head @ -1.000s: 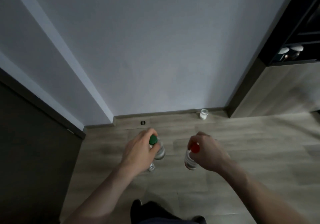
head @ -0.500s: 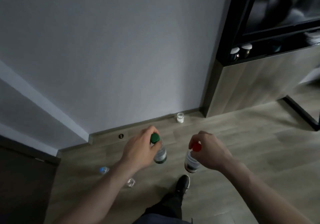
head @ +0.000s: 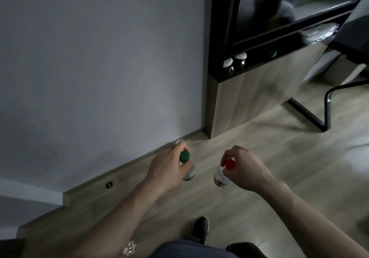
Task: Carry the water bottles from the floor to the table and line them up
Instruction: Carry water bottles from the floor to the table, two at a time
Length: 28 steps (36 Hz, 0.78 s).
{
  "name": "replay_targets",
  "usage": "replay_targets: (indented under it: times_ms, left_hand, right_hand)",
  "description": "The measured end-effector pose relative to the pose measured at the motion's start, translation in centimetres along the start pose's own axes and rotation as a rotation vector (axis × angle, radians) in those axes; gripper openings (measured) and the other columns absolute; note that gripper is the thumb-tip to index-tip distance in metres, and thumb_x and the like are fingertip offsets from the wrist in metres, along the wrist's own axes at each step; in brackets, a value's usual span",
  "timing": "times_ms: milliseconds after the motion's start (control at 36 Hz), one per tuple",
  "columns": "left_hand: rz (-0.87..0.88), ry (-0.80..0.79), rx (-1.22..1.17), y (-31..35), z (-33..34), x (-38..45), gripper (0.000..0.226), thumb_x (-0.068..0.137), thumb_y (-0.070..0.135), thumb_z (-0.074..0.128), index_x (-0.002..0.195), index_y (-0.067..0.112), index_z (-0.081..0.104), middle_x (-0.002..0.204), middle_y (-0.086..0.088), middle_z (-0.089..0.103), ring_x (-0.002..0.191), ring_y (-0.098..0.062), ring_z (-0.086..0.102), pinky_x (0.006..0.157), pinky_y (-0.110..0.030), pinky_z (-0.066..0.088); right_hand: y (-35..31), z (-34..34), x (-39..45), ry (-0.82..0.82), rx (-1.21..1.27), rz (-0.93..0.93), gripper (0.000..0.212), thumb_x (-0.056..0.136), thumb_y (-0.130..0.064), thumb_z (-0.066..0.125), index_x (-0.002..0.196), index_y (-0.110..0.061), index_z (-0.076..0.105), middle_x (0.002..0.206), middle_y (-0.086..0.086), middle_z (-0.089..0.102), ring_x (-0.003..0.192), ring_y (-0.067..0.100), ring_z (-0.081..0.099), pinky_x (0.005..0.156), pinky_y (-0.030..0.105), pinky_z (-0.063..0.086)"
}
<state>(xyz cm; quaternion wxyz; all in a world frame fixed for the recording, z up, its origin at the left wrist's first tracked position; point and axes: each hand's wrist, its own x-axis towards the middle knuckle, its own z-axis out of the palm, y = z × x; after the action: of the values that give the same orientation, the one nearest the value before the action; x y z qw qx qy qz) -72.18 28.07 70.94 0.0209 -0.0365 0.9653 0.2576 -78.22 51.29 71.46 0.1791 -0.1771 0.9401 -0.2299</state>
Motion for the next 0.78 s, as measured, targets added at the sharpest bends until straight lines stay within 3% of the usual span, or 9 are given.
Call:
replay_targets:
  times_ms: [111, 194, 361, 583, 778]
  left_hand:
    - [0.047, -0.029, 0.024, 2.1, 1.2, 4.2, 0.022, 0.087, 0.048, 0.060, 0.095, 0.036, 0.042, 0.093, 0.015, 0.060, 0.077, -0.012, 0.050, 0.063, -0.031, 0.036]
    - [0.068, -0.036, 0.028, 4.0, 2.1, 7.2, 0.021, 0.087, 0.050, 0.057, 0.096, 0.038, 0.042, 0.097, 0.015, 0.062, 0.079, -0.013, 0.054, 0.066, -0.033, 0.043]
    - [0.074, -0.033, 0.039, 9.1, 4.8, 12.7, 0.021, 0.088, 0.048, 0.059, 0.092, 0.037, 0.042, 0.085, 0.019, 0.054, 0.071, -0.001, 0.051, 0.062, -0.031, 0.045]
    - [0.014, -0.004, 0.019, 18.9, 9.1, 18.7, 0.019, 0.089, 0.047, 0.059, 0.093, 0.037, 0.043, 0.088, 0.017, 0.057, 0.073, -0.008, 0.056, 0.063, -0.032, 0.045]
    - [-0.044, 0.075, -0.011, 27.5, 12.7, 22.8, 0.020, 0.088, 0.050, 0.060, 0.092, 0.039, 0.044, 0.086, 0.017, 0.058, 0.071, -0.001, 0.055, 0.065, -0.036, 0.050]
  right_hand:
    - [2.8, -2.1, 1.7, 0.035, 0.046, 0.050, 0.016, 0.075, -0.023, 0.063, 0.085, -0.035, 0.067, 0.095, -0.016, 0.057, 0.080, 0.010, 0.060, 0.066, 0.024, 0.050]
    - [5.2, -3.8, 3.1, 0.055, 0.060, 0.072, 0.016, 0.074, -0.025, 0.063, 0.085, -0.035, 0.068, 0.095, -0.015, 0.057, 0.080, 0.011, 0.061, 0.069, 0.029, 0.054]
    - [11.1, -7.6, 6.1, 0.040, 0.067, 0.071, 0.015, 0.073, -0.026, 0.064, 0.082, -0.037, 0.066, 0.095, -0.016, 0.057, 0.082, 0.012, 0.061, 0.069, 0.028, 0.053]
    - [21.2, -15.0, 8.2, 0.028, 0.061, 0.020, 0.016, 0.073, -0.026, 0.063, 0.081, -0.039, 0.064, 0.095, -0.016, 0.056, 0.081, 0.012, 0.061, 0.065, 0.024, 0.047]
    - [29.7, -22.6, 9.2, 0.013, 0.004, -0.033, 0.021, 0.073, -0.024, 0.059, 0.088, -0.036, 0.068, 0.099, -0.016, 0.057, 0.085, 0.013, 0.063, 0.074, 0.031, 0.054]
